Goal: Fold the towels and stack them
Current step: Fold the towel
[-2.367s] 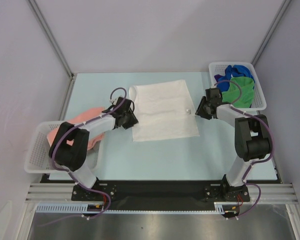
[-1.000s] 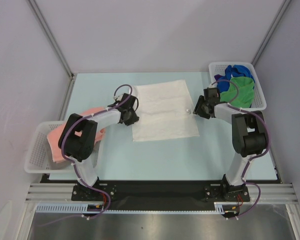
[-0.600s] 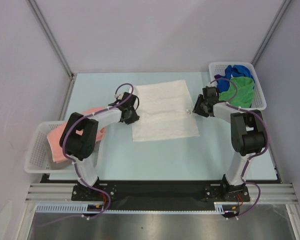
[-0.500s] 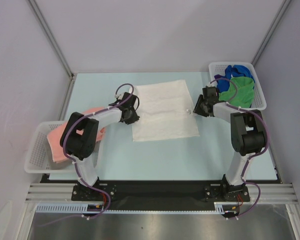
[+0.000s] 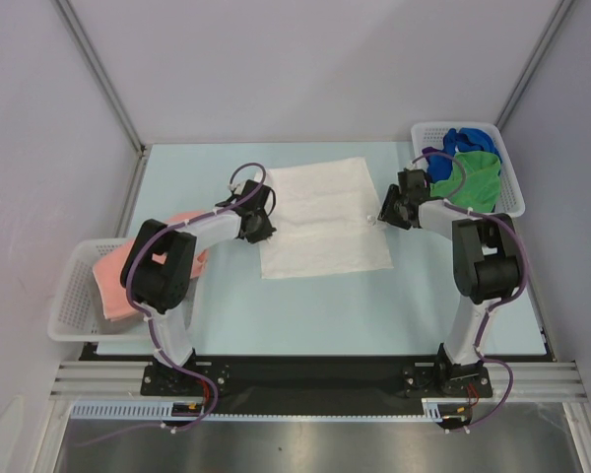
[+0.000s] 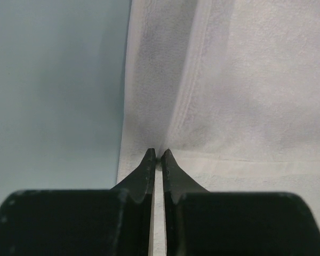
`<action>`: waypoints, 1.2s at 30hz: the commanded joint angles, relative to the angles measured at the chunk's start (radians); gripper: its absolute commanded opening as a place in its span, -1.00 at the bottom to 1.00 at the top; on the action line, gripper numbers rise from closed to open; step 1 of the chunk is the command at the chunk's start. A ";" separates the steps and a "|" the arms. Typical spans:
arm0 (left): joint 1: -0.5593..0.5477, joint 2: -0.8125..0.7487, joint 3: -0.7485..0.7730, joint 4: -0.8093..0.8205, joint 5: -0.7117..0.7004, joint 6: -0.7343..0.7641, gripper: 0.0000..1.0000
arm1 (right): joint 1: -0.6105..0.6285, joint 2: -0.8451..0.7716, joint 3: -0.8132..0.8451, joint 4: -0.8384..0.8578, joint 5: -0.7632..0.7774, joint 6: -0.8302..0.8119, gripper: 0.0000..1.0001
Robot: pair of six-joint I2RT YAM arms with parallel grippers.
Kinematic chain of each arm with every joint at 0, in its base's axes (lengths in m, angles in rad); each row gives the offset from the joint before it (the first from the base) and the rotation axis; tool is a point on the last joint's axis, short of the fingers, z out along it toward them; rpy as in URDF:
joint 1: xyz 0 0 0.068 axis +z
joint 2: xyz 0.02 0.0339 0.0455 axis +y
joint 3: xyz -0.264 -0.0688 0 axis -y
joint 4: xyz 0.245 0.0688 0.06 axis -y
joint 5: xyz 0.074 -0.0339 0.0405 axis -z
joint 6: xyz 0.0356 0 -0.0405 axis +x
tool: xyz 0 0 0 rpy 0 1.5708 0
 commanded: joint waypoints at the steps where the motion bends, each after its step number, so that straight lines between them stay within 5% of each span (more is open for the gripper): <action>1: -0.006 0.000 0.037 0.015 -0.004 0.025 -0.99 | 0.005 0.025 0.039 0.016 0.000 -0.017 -0.02; 7: -0.006 -0.003 0.036 0.023 0.007 0.035 -0.99 | 0.016 0.058 0.047 0.023 -0.002 -0.012 -0.03; 11: -0.006 -0.011 0.033 0.030 0.028 0.038 -0.99 | 0.017 0.058 0.047 0.022 -0.004 -0.006 -0.44; 20: -0.006 -0.059 0.056 0.017 0.051 0.049 -0.99 | 0.005 0.003 0.077 -0.044 0.001 -0.004 -0.98; 36: 0.025 -0.167 0.065 -0.011 0.071 0.038 -0.99 | -0.013 -0.073 0.155 -0.167 -0.002 -0.026 -1.00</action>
